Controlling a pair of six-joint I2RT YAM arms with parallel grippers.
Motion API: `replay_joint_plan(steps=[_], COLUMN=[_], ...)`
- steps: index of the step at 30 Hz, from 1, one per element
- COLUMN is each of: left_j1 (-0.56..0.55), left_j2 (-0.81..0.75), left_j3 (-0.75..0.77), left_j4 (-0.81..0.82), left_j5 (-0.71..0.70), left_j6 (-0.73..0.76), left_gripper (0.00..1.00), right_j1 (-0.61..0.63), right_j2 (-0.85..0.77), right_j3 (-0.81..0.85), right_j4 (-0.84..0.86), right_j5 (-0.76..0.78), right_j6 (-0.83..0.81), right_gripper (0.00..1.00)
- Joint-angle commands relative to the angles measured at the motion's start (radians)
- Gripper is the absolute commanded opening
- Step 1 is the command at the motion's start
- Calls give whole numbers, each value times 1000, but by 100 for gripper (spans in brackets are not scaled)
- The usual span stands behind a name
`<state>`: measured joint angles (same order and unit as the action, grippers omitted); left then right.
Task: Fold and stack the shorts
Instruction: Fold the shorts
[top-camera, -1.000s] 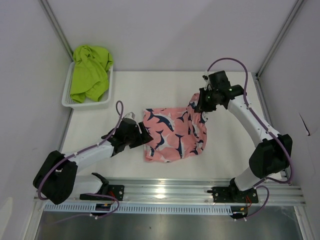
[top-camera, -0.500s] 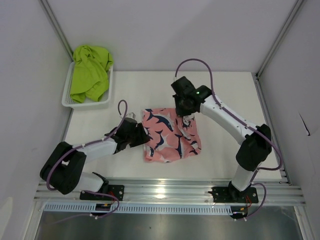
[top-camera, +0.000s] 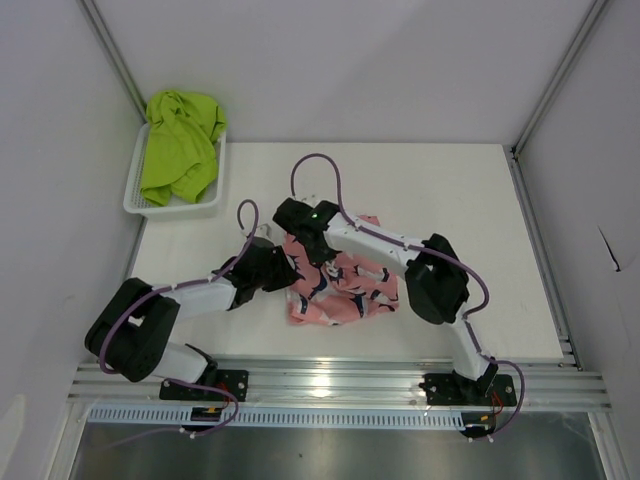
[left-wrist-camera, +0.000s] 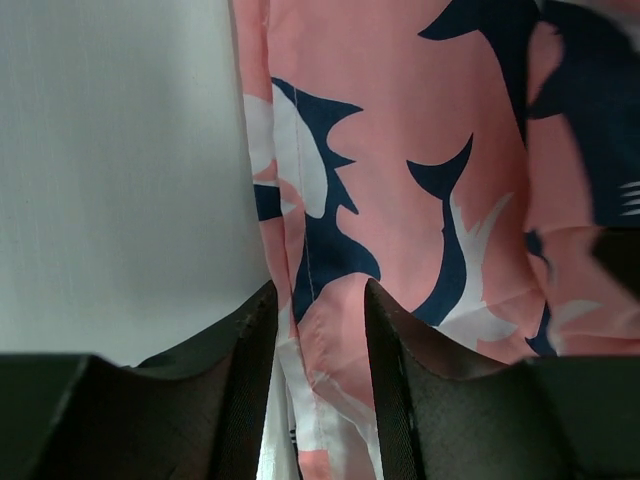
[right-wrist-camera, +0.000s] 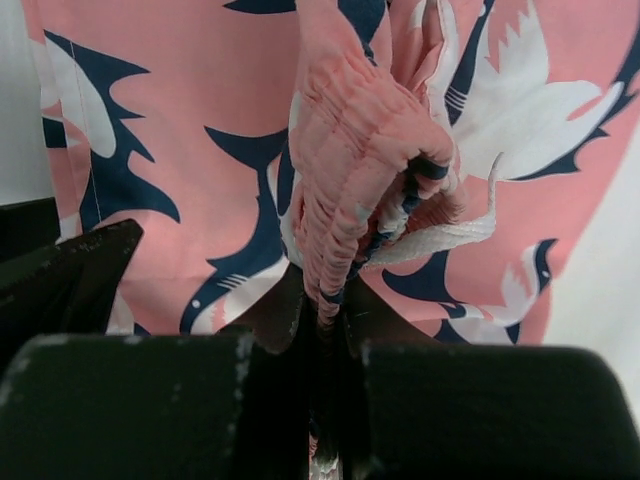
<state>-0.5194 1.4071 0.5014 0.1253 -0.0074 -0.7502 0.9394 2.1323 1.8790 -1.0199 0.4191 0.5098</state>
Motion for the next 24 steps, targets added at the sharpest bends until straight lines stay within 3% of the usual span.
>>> replay_joint_plan(steps=[1,7,10,13,14,16,18,24], left_j1=[6,7,4,5,4,5,5,4], left_j2=[23,16,18,21,20,15,-3,-43], left_j3=[-44,-52,-55,-60,-61,-61,-67,-72], left_j4=[-35,-26,-24,-19,-21,-24,-24,-42], left_j5=[-13,-11,-8,-8,-8,-14,-22,-29], left_j6=[28,23,20,18,18,20,18,18], left_gripper=[43,43,42,42,42,42,41,41], right_j1=[10,22,30,29,29,26,18,-57], right_j2=[41,118,136,105,83,29,-66,-293], right_j3=[65,95,95,74,60,-10,-72,-343], right_j4=[14,29,50,92,131,191,298,572], right_j5=[29,9,-26,-58,-71,-111,-173,-410], right_j6=[62,95,102,107,102,93,73,104], right_gripper=[0,1,10,24,37,44,60,60])
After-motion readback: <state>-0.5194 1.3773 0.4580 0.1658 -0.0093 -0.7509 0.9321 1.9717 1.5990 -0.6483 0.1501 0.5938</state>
